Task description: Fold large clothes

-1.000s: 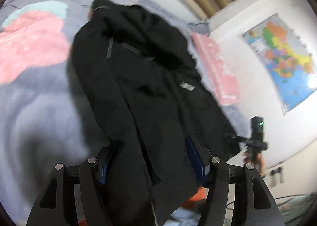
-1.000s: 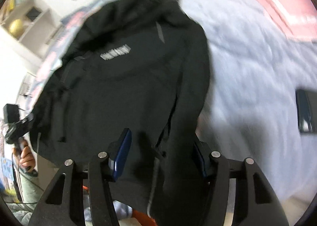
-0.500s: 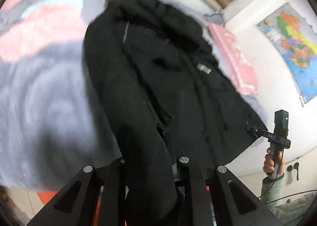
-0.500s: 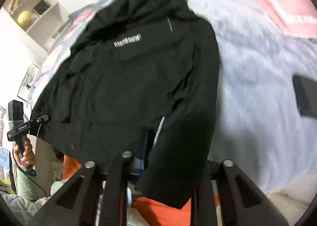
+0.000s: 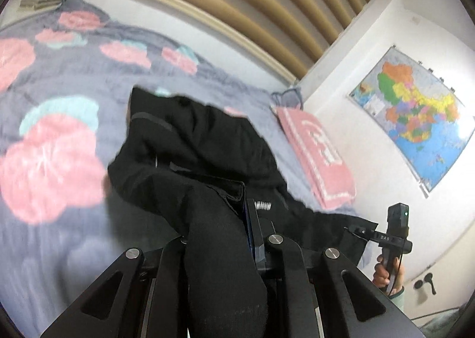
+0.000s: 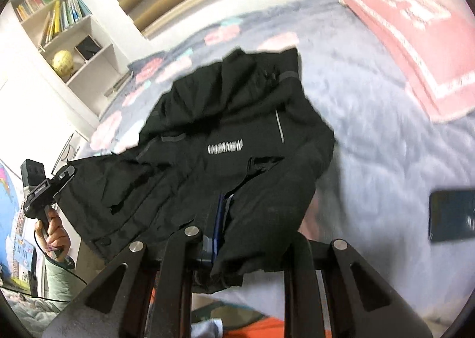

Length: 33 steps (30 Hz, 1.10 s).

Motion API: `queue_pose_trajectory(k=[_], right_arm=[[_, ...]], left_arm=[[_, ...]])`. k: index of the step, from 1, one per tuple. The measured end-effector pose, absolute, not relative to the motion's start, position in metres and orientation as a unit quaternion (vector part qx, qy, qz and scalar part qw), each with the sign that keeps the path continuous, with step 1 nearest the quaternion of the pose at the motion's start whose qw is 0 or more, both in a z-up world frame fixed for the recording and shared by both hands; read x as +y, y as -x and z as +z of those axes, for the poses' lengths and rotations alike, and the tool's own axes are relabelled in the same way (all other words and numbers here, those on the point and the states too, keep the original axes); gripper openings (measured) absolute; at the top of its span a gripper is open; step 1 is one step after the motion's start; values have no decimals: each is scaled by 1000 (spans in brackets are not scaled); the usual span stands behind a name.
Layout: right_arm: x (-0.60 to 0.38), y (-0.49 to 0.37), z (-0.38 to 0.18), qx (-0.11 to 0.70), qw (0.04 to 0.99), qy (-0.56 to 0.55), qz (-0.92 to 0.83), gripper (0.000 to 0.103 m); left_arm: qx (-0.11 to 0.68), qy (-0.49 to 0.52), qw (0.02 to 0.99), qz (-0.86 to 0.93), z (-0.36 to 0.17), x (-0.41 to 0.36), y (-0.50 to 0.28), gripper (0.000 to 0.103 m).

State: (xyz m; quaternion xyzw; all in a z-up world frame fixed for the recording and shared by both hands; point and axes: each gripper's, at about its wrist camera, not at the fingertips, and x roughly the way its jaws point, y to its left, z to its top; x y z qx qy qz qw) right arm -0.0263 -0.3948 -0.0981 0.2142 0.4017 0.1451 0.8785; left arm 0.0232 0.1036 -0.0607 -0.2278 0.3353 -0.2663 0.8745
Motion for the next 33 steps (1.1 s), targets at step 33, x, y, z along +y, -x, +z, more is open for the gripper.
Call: queue_pose_trajectory(k=[33], right_arm=[[-412,-356,-194,462,840,-280,45,26]], left_arm=[[456,299,827,-135,-193,89,-374,24]])
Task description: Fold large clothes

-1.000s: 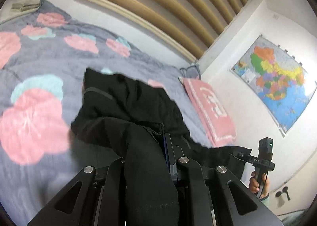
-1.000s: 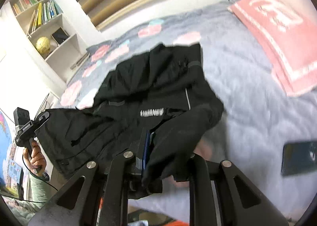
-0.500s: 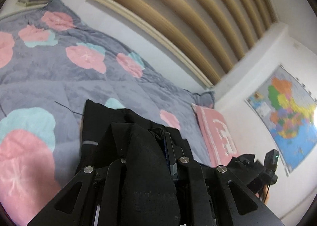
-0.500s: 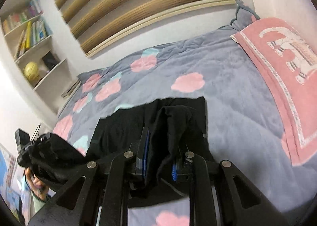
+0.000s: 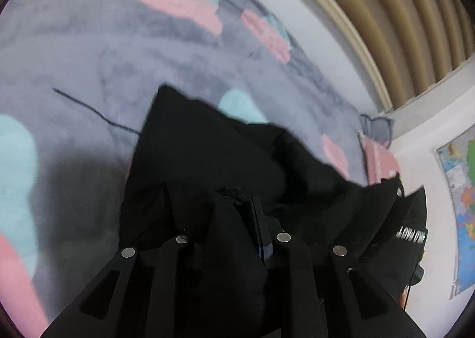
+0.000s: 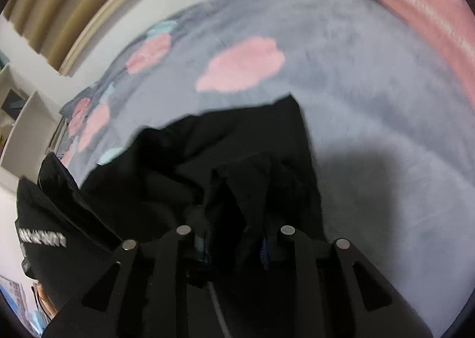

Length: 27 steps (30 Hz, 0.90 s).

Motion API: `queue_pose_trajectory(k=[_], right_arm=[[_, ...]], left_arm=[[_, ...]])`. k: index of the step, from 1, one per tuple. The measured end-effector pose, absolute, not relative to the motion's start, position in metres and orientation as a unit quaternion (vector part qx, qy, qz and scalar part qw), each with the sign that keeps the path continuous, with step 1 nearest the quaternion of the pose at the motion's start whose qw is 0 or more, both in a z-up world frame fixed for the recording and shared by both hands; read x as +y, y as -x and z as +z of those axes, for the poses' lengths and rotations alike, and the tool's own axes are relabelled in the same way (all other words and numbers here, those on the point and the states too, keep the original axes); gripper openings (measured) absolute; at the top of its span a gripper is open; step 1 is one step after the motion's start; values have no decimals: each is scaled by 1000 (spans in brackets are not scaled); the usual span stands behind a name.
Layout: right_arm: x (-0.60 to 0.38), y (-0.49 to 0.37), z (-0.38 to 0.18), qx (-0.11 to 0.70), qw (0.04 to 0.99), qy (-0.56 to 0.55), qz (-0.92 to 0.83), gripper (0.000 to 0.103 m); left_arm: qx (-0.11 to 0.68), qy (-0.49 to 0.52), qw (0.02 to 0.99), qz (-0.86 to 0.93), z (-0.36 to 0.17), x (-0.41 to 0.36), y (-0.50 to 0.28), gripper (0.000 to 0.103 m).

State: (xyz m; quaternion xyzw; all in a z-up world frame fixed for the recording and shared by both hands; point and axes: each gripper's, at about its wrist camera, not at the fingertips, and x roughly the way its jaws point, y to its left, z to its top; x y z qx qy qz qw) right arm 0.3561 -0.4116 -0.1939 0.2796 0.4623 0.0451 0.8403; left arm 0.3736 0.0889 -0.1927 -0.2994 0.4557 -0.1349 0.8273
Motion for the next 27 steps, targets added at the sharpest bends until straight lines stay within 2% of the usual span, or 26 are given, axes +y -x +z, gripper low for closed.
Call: queue_pose_trajectory(k=[3,7,10,11,12,13,15,17,19,22,27], right_arm=[[-416,-359,-210,458,836,-297,49,26],[-416,-356,-205,460,837,-293,56,27],[-419,-341,-189,454,841,-285,68,32],[-422,-330,-179,446,846,-283,75,35],[-425,-320,-170,438,851,-279,82,41],[-427,-311,-160,428,857,-273,88,49],[-432,-290,-141,401,873,-261,97,82],[-437,-272,-124,372,890,-244,98,88],[-438,-262,-112,358,902,-218,101,88],[-437,-269,-111,368,907,-185,90,89],[-440,-303,-133,390,900,-171,93,89]], left_arm=[[459,309,820,-145,-200,92,-377,24],[451,273,832,-174,-185,88,-364,27],[424,288,831,-214,-162,102,-336,35],[411,294,831,-233,-153,108,-326,42],[396,297,832,-250,-144,114,-317,54],[362,301,838,-274,-129,125,-298,60],[299,306,856,-289,-106,142,-270,83],[257,308,870,-288,-88,156,-252,85],[256,304,873,-282,-79,163,-251,86],[283,279,886,-240,-80,161,-270,86],[363,248,874,-206,-115,146,-325,86]])
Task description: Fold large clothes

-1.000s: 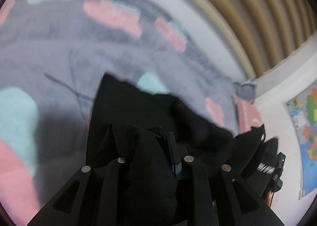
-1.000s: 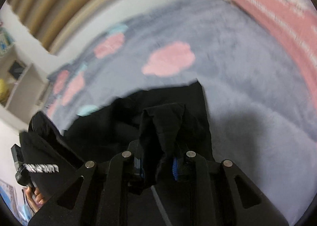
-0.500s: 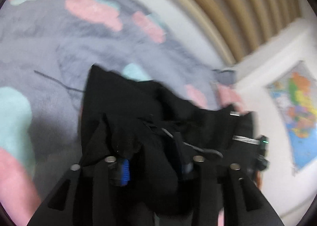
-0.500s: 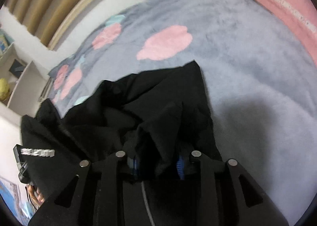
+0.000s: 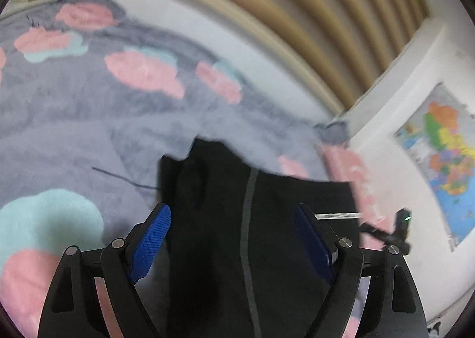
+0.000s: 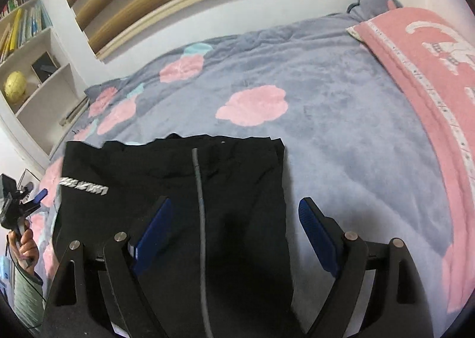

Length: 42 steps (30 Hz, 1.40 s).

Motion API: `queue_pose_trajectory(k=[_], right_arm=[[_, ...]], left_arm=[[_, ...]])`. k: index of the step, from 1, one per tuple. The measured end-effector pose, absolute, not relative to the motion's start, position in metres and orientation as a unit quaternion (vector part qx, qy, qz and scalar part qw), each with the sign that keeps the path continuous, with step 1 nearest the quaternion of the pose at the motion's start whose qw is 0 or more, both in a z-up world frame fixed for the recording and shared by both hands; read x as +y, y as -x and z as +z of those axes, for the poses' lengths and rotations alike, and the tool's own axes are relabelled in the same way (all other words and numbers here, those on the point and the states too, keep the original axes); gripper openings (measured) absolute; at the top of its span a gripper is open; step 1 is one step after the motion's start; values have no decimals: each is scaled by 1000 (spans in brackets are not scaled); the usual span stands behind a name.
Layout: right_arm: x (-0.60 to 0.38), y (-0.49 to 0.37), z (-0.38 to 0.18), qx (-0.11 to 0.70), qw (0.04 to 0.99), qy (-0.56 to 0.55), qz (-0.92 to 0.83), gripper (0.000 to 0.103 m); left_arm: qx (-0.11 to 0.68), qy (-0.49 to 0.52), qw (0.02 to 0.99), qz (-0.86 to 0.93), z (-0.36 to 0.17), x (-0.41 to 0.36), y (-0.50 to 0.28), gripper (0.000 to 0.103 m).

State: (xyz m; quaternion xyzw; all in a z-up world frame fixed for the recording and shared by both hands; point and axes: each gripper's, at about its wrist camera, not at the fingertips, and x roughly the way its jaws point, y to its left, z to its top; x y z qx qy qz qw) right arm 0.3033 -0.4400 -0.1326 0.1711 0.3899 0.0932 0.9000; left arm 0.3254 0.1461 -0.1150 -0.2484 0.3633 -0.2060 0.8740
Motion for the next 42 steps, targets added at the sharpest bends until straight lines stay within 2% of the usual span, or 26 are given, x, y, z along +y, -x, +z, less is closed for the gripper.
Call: queue_pose_trajectory(k=[11,13,14,15,16,17,21,24,29,32,34,38,40,42], right_arm=[[-443,-388,-190,457,849,-203,172,89],[-432,-392,-197,469,843,-194,178,84],[-428,-388,-194,461,853,-176,172,70],[-423,-382,-189,450,865,-149,163,47],[-419,-375,-184,439,877,-123,152,30],[-419,-368,-179,433,881,-116,151,17],[-419,-337,-141,391,911,-80,105,16],[-423,-325,-102,354,931,-59,59,15],[-426,-343,-48,306,949,-70,-9,15],[-417,-374,-50,323,943,-77,-35,15],[-408,-399,-68,348,933,-77,-43,15],[-396,-447,-139,434,896,-59,-72,15],[-397,-462,-184,486,869,-80,-45,18],[-400,-472,-217,516,851,-93,-30,19]], left_arm=[[464,307,788,-263,-174,130,-405,86],[468,301,788,-263,-176,124,-407,85],[461,288,799,-257,-173,121,-405,76],[456,269,810,-250,-168,117,-401,33],[456,241,821,-244,-161,111,-395,10],[451,231,829,-238,-155,110,-388,9],[393,200,869,-223,-109,111,-354,9],[320,221,895,-219,-57,126,-331,9],[281,212,921,-164,-15,116,-346,9],[307,236,913,-125,-34,121,-372,9],[354,243,900,-82,-70,123,-397,9],[465,249,848,-47,-157,119,-435,9],[494,262,826,-61,-191,117,-442,16],[496,268,823,-67,-199,116,-444,21]])
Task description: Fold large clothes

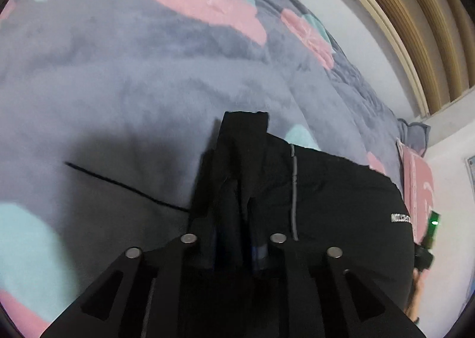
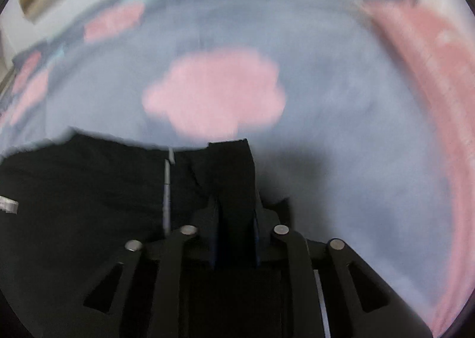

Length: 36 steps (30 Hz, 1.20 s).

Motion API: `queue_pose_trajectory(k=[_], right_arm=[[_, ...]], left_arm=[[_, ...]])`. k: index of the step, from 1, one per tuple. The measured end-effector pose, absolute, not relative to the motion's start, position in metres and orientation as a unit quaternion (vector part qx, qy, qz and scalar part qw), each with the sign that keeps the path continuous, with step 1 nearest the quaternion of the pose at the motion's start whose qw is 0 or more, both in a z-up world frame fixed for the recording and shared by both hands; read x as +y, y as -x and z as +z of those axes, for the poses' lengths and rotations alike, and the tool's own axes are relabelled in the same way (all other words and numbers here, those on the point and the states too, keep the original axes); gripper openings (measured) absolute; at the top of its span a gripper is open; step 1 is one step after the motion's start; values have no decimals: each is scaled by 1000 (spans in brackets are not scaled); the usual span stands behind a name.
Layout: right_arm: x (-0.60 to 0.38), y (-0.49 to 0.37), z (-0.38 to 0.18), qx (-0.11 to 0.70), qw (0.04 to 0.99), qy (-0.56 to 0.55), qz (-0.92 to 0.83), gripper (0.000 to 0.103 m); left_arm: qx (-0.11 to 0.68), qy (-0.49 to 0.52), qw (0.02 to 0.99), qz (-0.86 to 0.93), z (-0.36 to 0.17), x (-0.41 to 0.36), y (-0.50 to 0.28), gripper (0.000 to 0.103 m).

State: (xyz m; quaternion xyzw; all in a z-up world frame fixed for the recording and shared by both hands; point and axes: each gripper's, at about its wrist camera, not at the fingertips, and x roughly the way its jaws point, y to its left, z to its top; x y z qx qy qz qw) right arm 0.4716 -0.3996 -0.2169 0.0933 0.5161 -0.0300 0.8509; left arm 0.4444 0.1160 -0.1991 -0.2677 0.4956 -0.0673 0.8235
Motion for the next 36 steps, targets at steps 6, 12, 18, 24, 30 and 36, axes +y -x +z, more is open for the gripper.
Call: queue_pose_trajectory(k=[6,12,18,24,30,36], right_arm=[[-414,-463,-219,495,859,-128,-15,24],[-424,-409,-165,456,867,-203,9,76],[-391,-331,-102,419,891,-169,45,76],[-316,-289,-99,457,881,-91,81,76],[-264,-293,-165,512,856,-1,68,76],[-269,-298,-163,523,848,-17,79,72]], left_arm=[[485,246,836,-71,-187,119,-441,34],[405,244,877,-92,-122,133,-384,45],[331,198,910,-152,-53,89,-319,66],[388,127,889,-207,-78,-6,-288,66],[485,66,857,-160,-168,-59,-304,67],[473,51,865,-162,-148,-61,-304,67]])
